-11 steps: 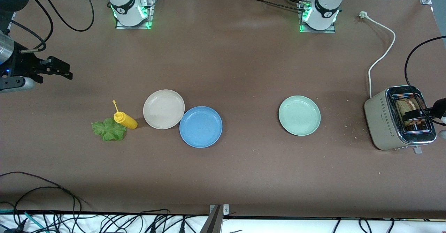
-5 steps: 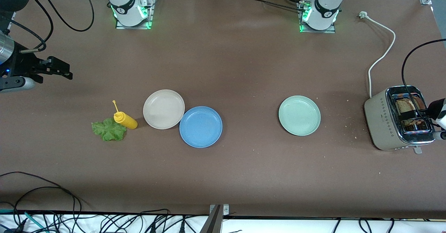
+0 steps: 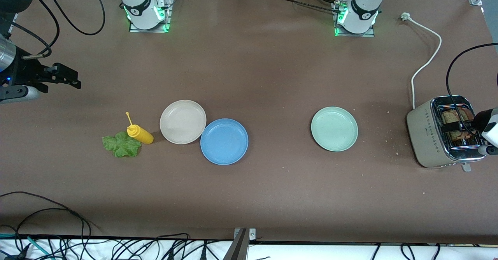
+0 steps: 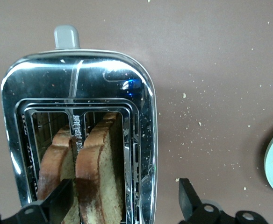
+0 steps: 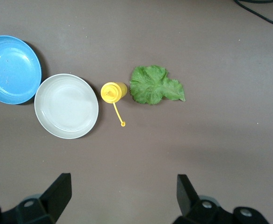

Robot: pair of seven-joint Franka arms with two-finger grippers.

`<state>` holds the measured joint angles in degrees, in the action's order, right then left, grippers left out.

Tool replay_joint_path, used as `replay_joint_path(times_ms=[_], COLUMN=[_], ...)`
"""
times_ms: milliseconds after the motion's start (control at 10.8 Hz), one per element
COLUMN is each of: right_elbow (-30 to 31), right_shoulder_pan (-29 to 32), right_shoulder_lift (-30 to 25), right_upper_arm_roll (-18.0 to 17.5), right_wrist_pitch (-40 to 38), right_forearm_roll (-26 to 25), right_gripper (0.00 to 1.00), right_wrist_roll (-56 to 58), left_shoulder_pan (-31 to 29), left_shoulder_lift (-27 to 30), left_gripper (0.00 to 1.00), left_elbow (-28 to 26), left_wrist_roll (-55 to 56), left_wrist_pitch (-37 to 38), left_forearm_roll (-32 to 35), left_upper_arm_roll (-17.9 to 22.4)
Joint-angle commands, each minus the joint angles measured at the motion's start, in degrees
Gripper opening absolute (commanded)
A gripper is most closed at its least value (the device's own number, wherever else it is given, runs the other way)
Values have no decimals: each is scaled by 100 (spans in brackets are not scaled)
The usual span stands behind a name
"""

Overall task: Make sandwich in blue plate with both arms
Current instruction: 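Grasp a bread slice in the toaster slot with the left gripper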

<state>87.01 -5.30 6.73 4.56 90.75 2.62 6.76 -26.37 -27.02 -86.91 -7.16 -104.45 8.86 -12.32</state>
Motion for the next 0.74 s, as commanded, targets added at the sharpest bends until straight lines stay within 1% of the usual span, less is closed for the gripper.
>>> replay_joint_path(times_ms=[0, 93, 186, 279, 372, 465, 558, 651], right_elbow=[-78, -78, -78, -78, -78, -78, -78, -78], right_shoulder_pan=[20, 20, 20, 20, 20, 20, 20, 20], right_shoulder_lift=[-5, -5, -5, -5, -5, -5, -5, -5], right_upper_arm_roll=[1, 1, 1, 1, 1, 1, 1, 1], right_wrist_pitch=[-31, -31, -31, -31, -31, -31, -31, -31], right_forearm_roll=[54, 54, 54, 54, 54, 54, 54, 54], right_gripper=[100, 100, 100, 100, 100, 100, 100, 100], right_wrist_roll=[36, 36, 36, 45, 36, 45, 45, 36], left_shoulder_pan=[-53, -53, -53, -53, -36, -27, -18, -9], left_shoulder_lift=[-58, -67, -67, -67, -67, -75, -67, -58], left_gripper=[91, 78, 59, 44, 27, 7, 0, 0], left_elbow=[-28, -28, -28, -28, -19, -2, 25, 77], left_wrist_roll=[-102, -93, -93, -93, -75, -66, -58, -58], left_wrist_pitch=[100, 144, 170, 171, 171, 171, 171, 214], left_forearm_roll=[115, 133, 142, 142, 142, 142, 142, 151], left_upper_arm_roll=[-25, -25, -25, -16, -25, -25, -25, -25])
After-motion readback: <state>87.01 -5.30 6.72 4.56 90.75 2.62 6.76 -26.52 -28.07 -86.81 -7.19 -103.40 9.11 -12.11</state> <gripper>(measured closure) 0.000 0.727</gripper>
